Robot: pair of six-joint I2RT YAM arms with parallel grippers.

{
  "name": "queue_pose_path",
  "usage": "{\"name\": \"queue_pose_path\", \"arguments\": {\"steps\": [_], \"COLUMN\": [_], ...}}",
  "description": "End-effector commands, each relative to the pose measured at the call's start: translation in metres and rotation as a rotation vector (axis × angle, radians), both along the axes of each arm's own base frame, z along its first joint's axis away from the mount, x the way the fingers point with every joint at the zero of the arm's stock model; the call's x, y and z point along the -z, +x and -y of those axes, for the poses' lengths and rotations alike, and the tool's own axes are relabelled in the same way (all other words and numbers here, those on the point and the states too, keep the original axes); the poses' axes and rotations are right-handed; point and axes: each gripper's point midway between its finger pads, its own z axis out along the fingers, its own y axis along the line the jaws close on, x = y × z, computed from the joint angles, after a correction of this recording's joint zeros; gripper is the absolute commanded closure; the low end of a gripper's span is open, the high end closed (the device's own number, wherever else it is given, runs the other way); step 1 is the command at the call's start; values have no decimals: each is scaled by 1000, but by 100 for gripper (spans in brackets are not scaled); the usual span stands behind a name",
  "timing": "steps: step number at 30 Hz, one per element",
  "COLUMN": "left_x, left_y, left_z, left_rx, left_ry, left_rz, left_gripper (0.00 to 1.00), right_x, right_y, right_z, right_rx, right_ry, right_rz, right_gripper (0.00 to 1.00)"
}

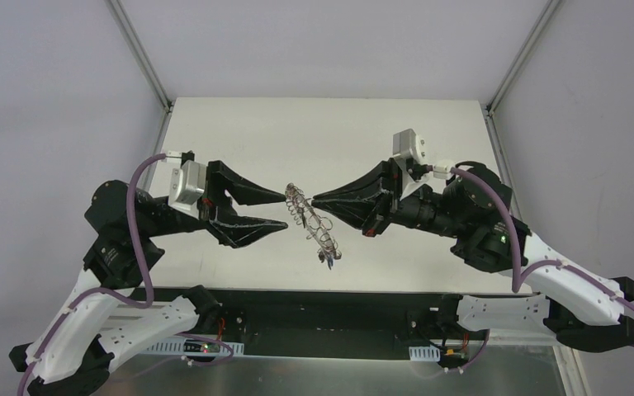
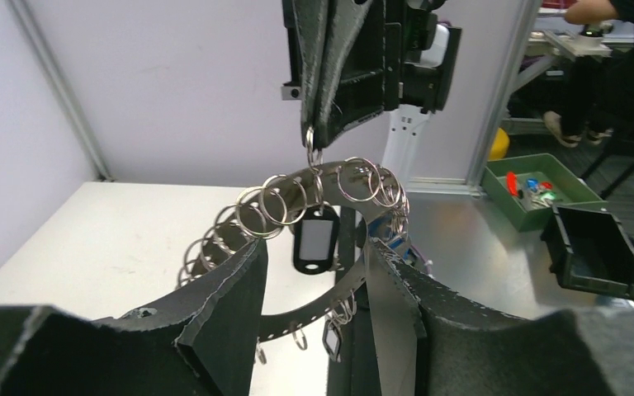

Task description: Put the keys on the keyring

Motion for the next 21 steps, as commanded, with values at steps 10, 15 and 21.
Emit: {"name": "queue_pose_path", "arguments": {"steps": [10, 15, 21], "left_x": [15, 32, 42], "left_y": [2, 9, 10], "left_z": [2, 17, 29], "left_rx": [4, 56, 129], "left_ry": [64, 122, 161], "left_rz": [73, 53, 41], "left_gripper": [34, 27, 25], "right_x": [-13, -12, -9], "right_y": [-36, -48, -55], "right_z": [20, 19, 19], "right_rx": [-151, -225, -268], "right_ry": [-47, -73, -90], "right_rz": [-6, -23, -28], "right_gripper": [100, 100, 100]}}
